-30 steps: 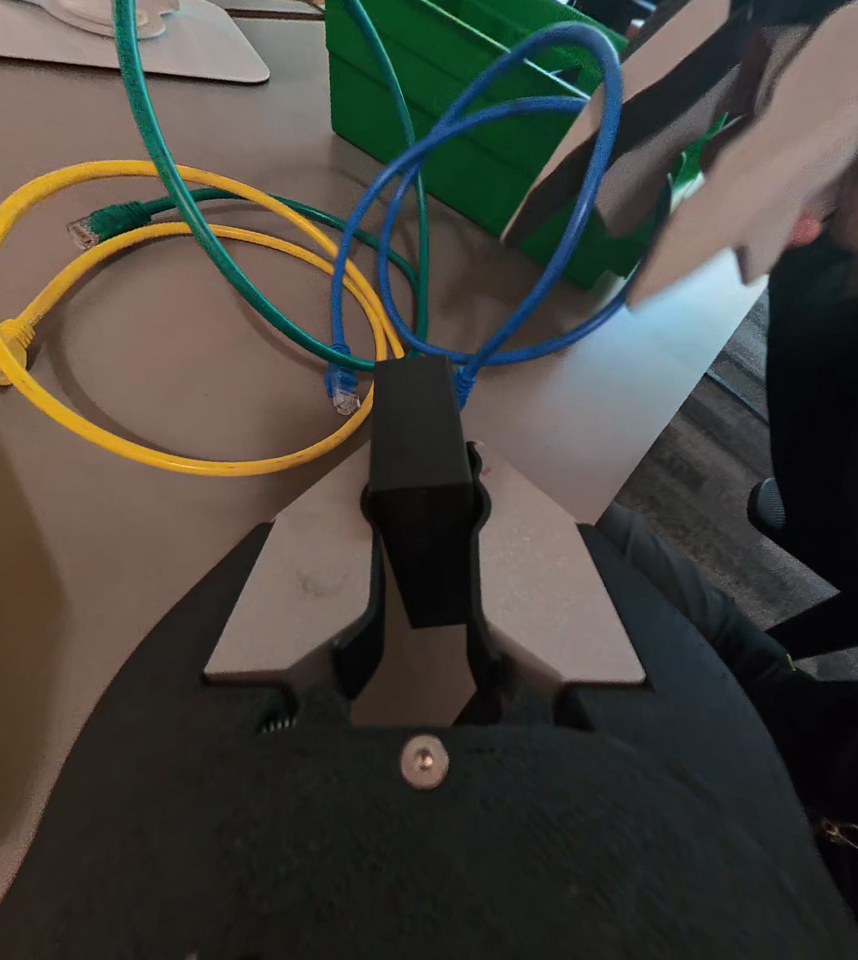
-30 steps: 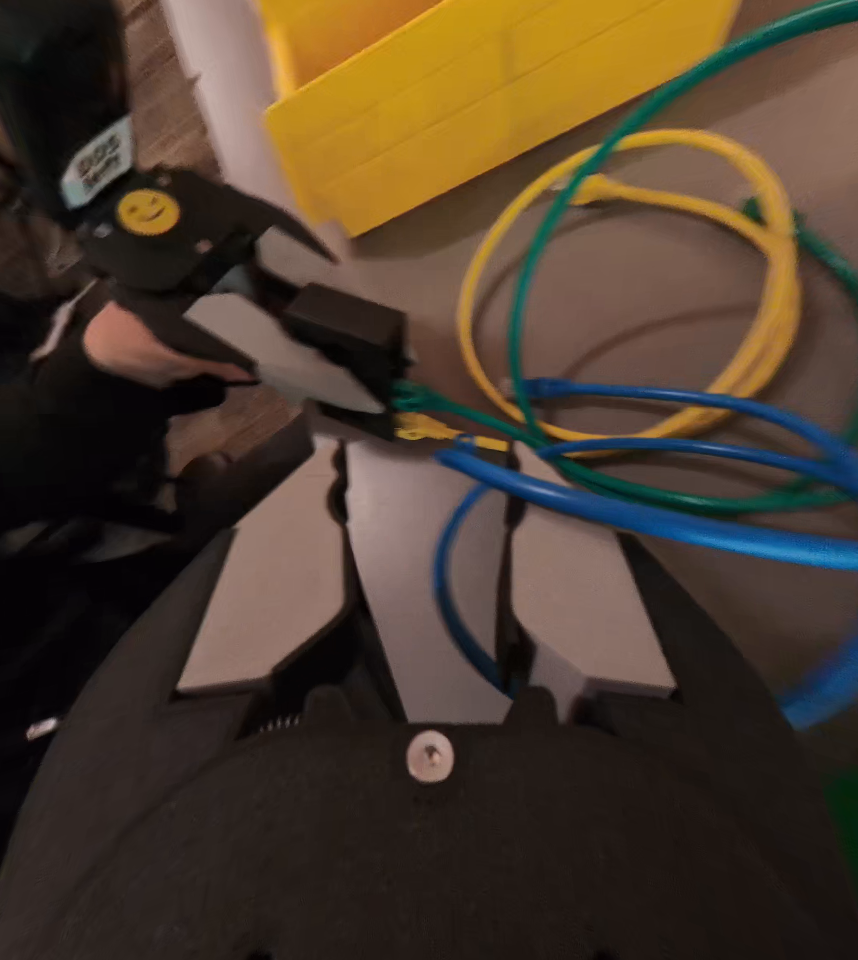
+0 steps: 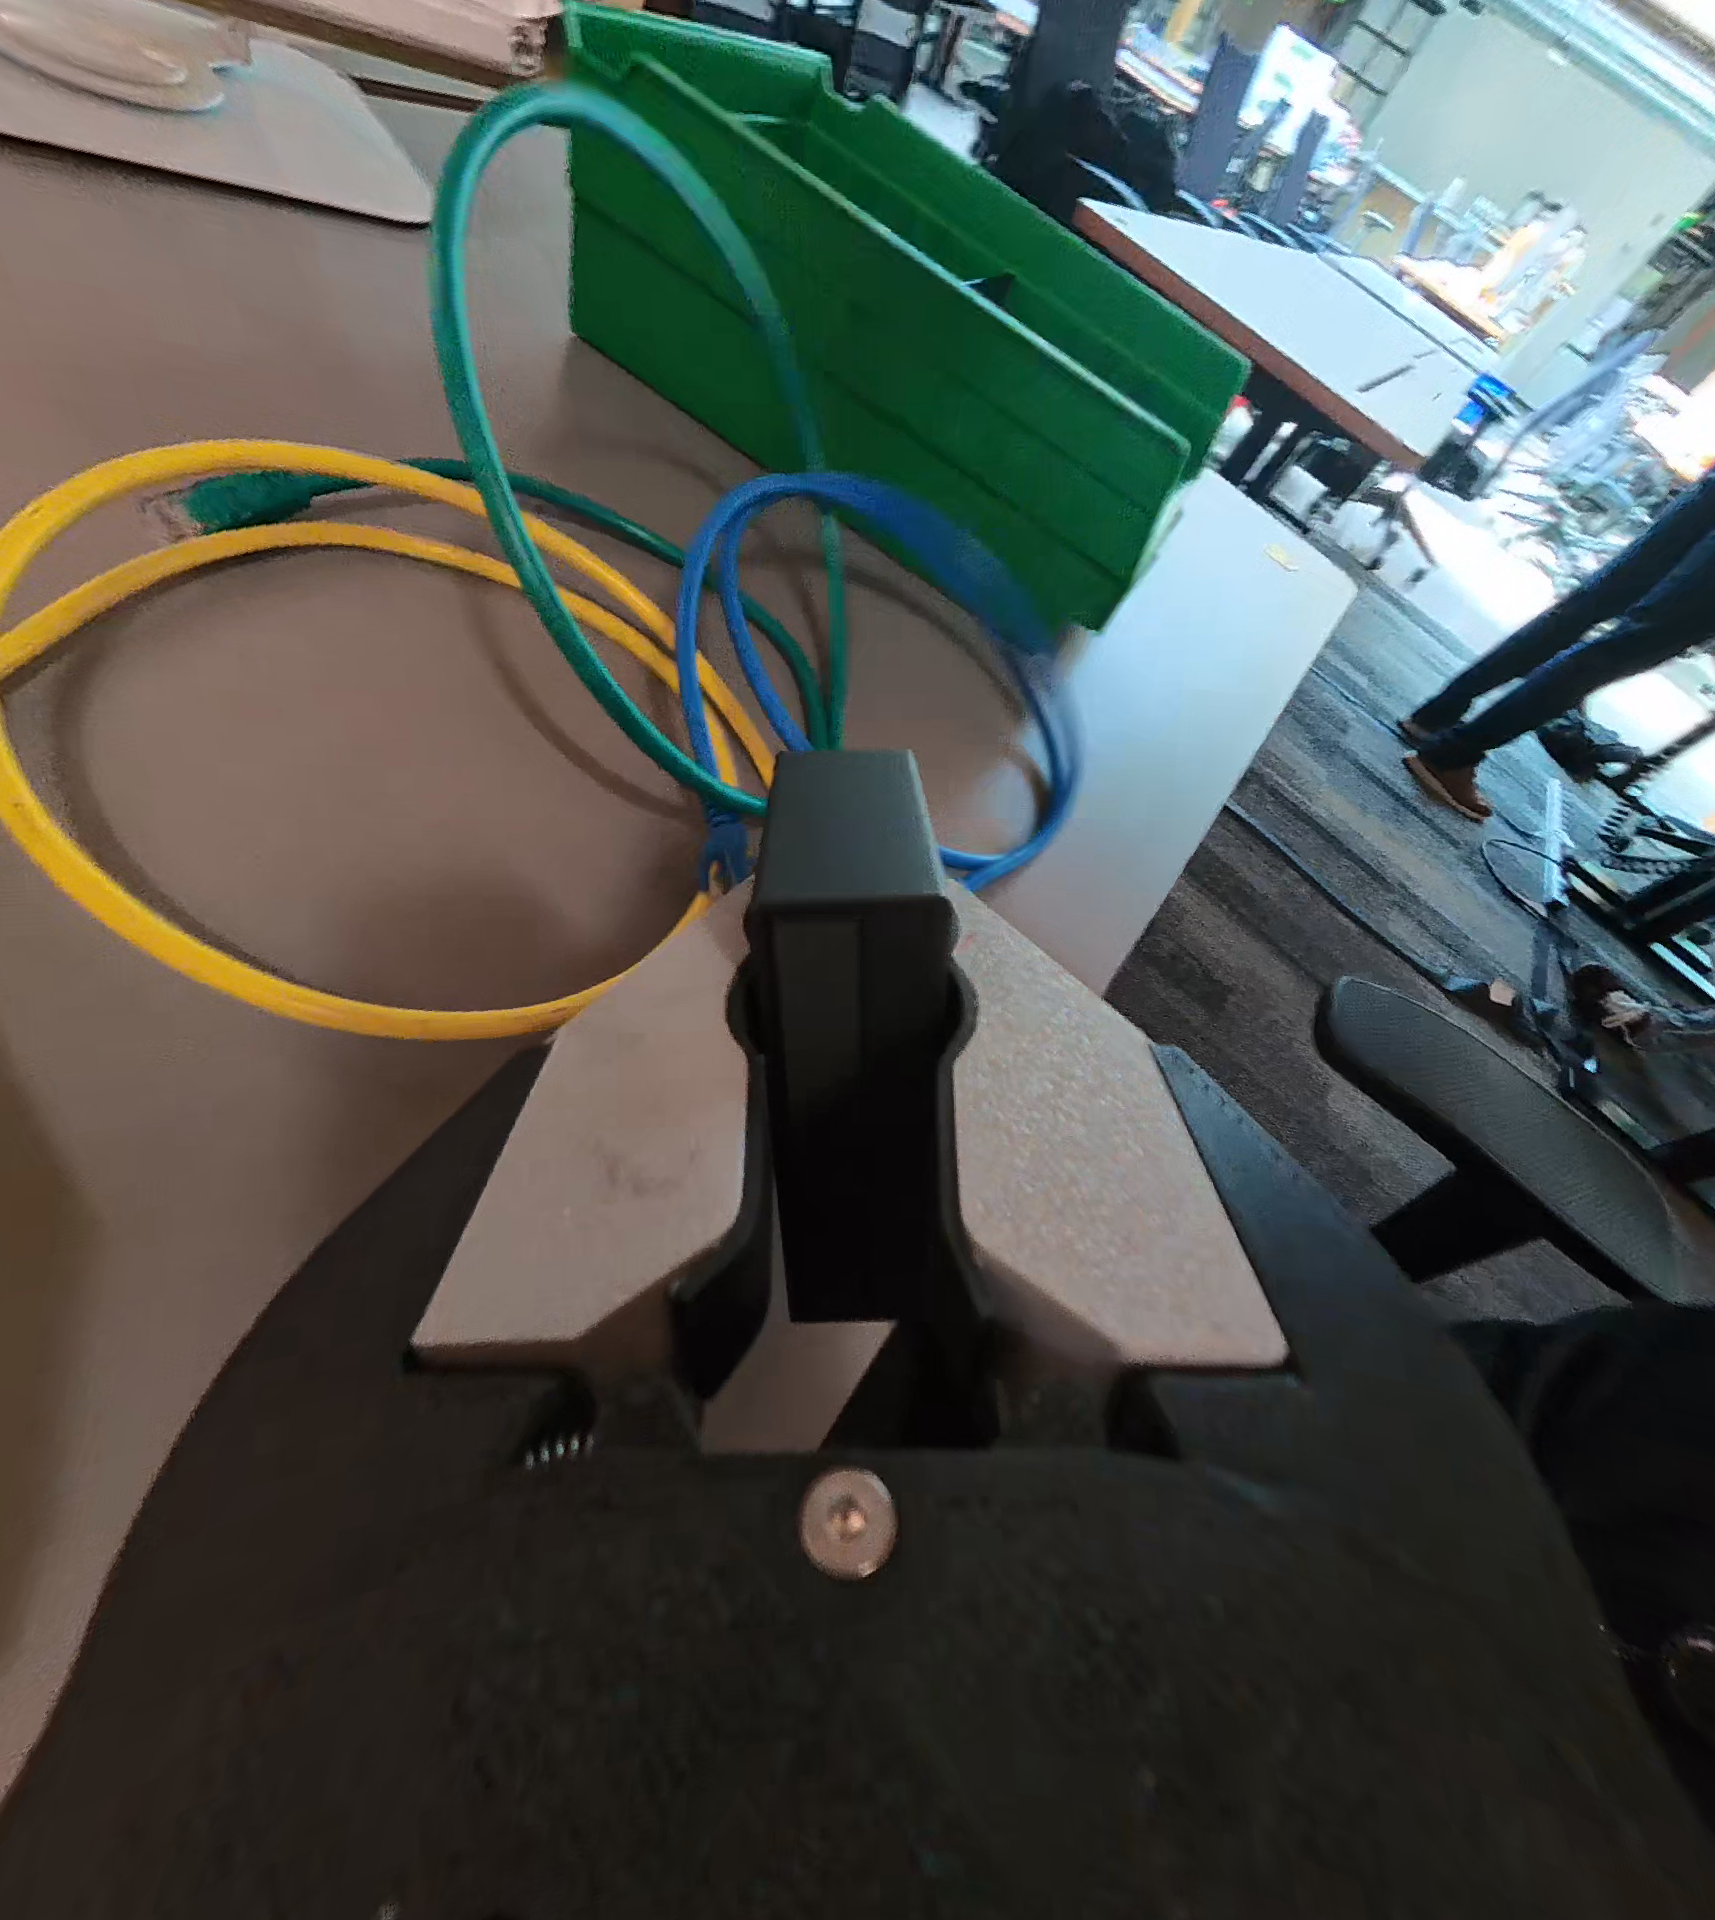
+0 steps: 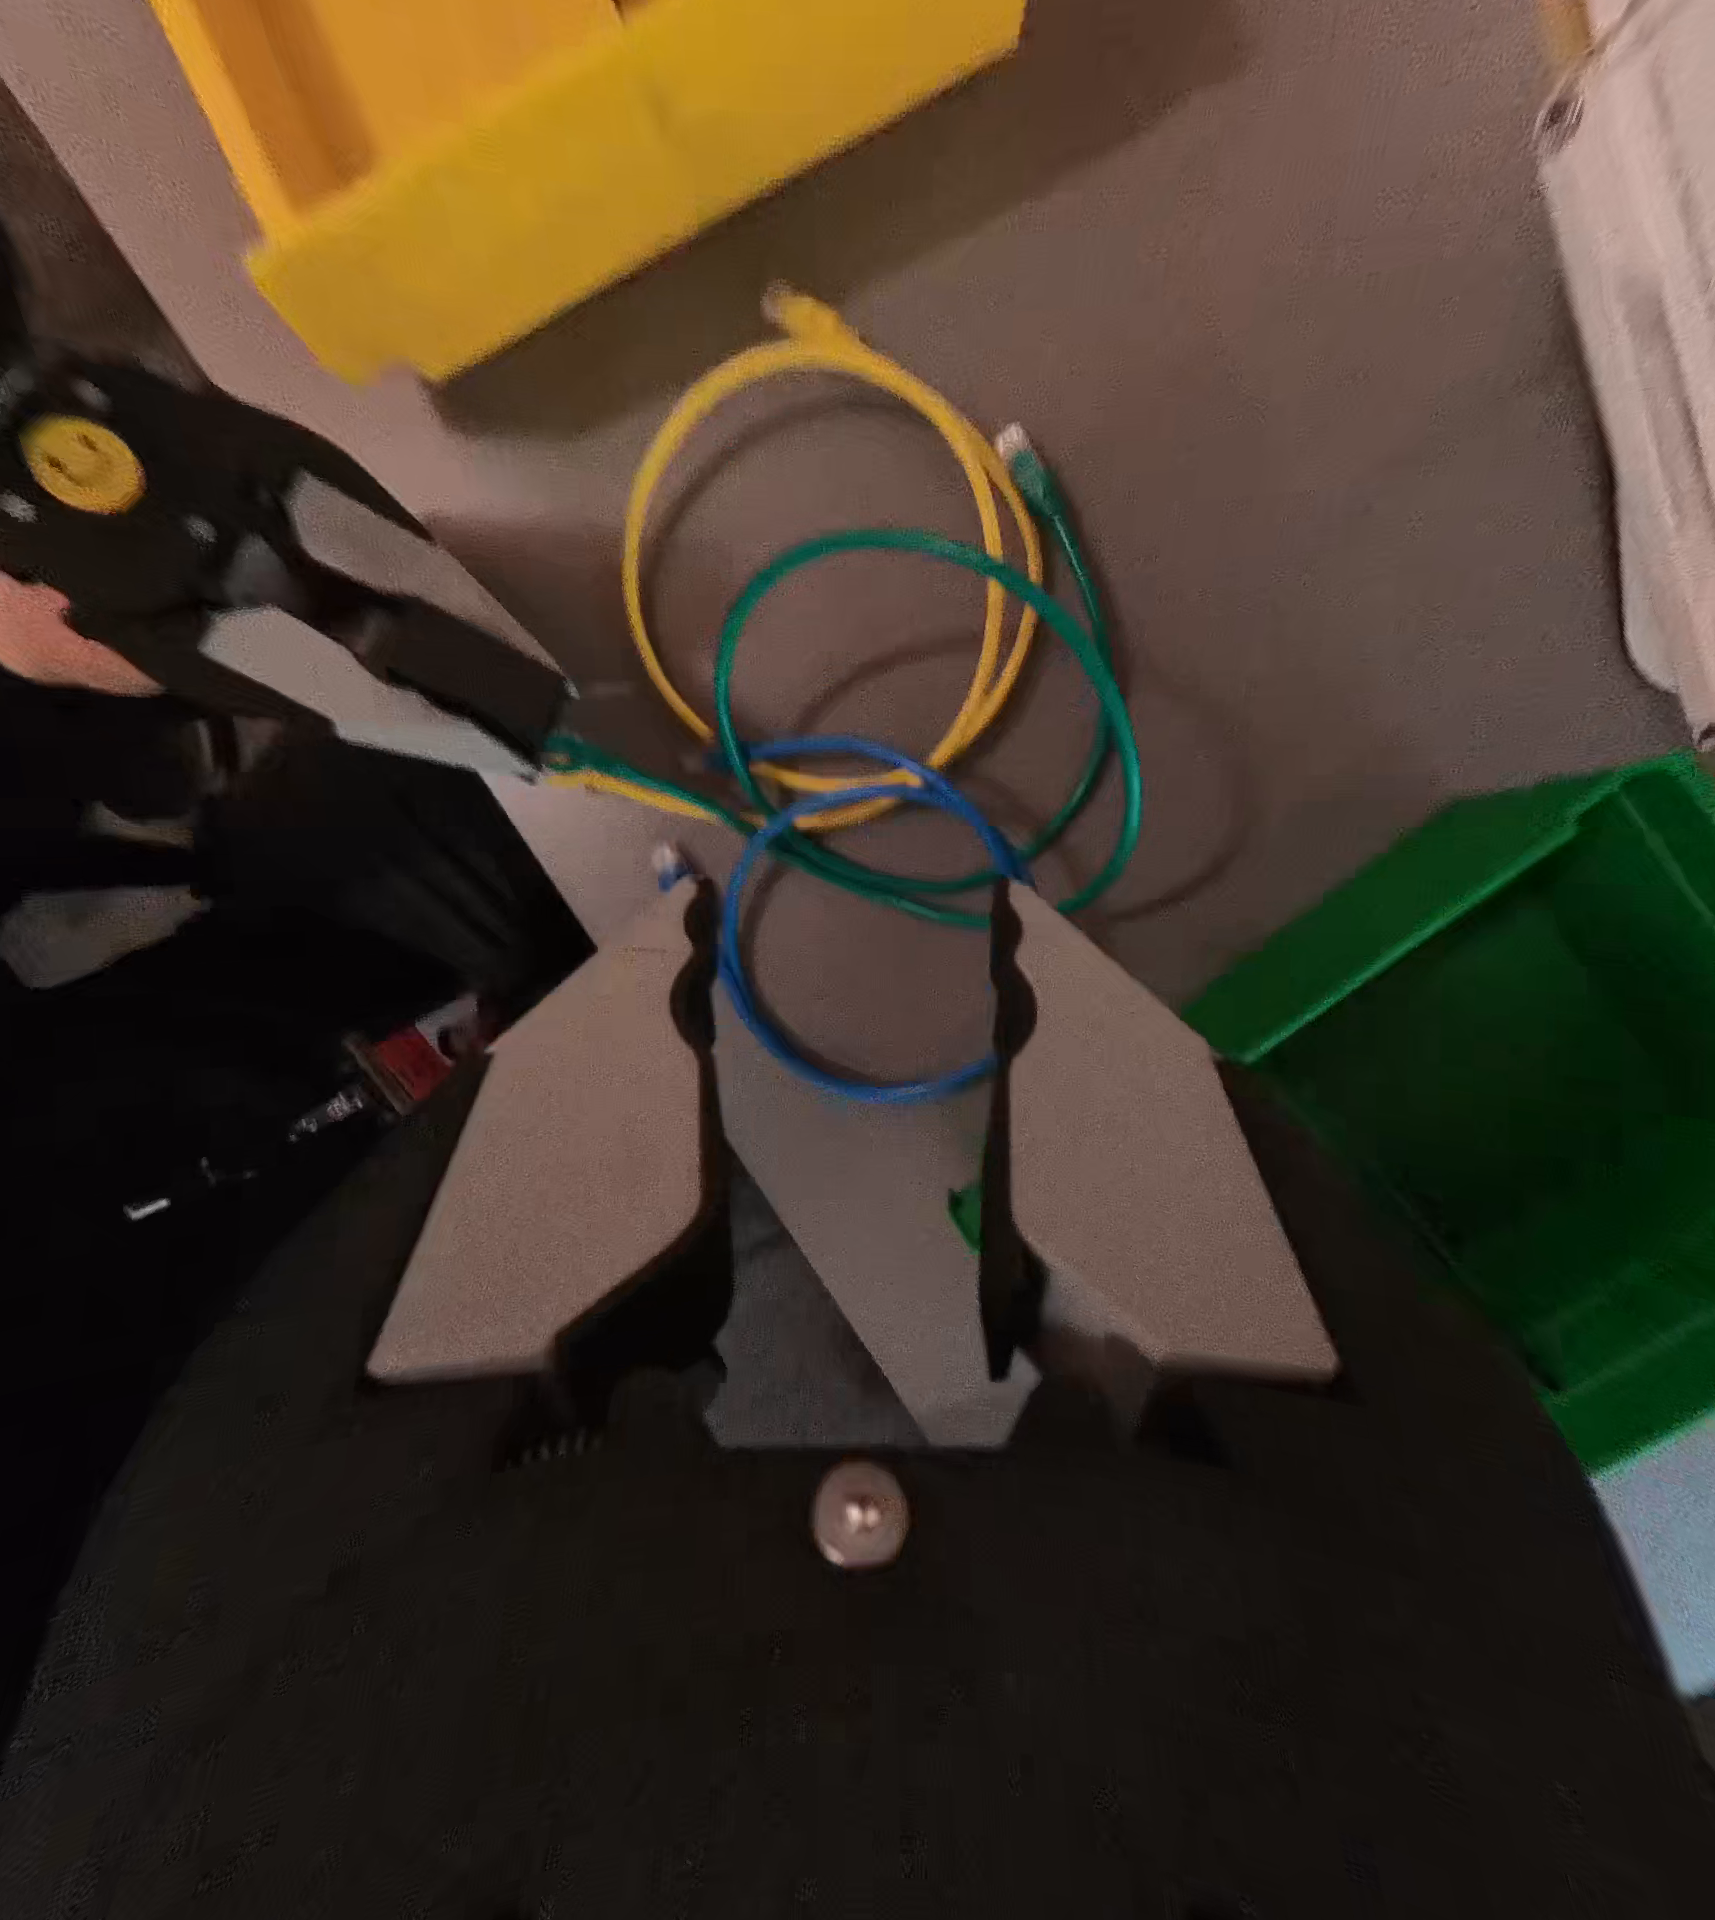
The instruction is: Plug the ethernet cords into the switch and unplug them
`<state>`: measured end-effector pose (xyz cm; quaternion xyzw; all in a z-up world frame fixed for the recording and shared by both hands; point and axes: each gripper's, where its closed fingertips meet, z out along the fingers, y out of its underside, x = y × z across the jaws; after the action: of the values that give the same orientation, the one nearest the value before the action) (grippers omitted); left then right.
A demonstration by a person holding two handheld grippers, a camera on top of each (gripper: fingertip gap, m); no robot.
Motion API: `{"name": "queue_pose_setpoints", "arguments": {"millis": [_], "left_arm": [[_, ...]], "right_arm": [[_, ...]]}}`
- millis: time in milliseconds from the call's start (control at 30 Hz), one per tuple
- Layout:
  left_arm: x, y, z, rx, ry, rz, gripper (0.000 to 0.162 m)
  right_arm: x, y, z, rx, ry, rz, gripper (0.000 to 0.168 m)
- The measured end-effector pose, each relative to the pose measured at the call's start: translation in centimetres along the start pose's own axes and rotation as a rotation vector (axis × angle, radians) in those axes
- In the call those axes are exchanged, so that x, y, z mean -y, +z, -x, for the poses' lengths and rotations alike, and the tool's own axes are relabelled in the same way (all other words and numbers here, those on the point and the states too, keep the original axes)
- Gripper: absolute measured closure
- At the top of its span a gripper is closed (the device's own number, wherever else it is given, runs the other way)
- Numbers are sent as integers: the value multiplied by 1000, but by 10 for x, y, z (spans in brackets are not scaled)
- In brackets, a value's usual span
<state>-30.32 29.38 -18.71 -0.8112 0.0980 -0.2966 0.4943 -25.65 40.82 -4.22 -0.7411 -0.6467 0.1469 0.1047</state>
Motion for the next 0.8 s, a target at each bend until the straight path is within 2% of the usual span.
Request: {"name": "queue_pose_setpoints", "arguments": {"millis": [67,133,167,267,367,433,467,533,600,633,767,800], "left_arm": [[4,-3,-14,-78,17,-12,136],[3,-6,-21,-122,40,2,136],[1,-8,-22,-132,74,6,135],[0,-12,-28,-163,127,-1,136],[10,-16,-31,-198,96,-64,135],[10,-17,-32,-214,86,-66,136],[11,-18,-28,-193,84,-74,135],[19,-20,-22,-182,47,-121,136],[22,-21,-16,-188,0,-150,136],[22,-20,-11,-181,-17,-150,136],[14,-18,12,-124,-97,-126,134],[13,-19,20,-85,-101,-122,133]], "right_arm": [[24,-8,40,104,-94,-171,114],[17,1,93,258,-282,-275,117],[9,13,106,281,-333,-305,115],[-9,61,125,284,-424,-406,115],[-22,112,131,322,-416,-475,114],[-19,133,128,347,-391,-524,103],[-17,135,129,393,-374,-561,110],[-13,131,135,545,-338,-622,133],[-8,131,135,653,-305,-670,136],[-5,134,132,683,-282,-682,132],[3,152,126,792,-222,-693,142],[2,152,127,823,-241,-699,168]]}}
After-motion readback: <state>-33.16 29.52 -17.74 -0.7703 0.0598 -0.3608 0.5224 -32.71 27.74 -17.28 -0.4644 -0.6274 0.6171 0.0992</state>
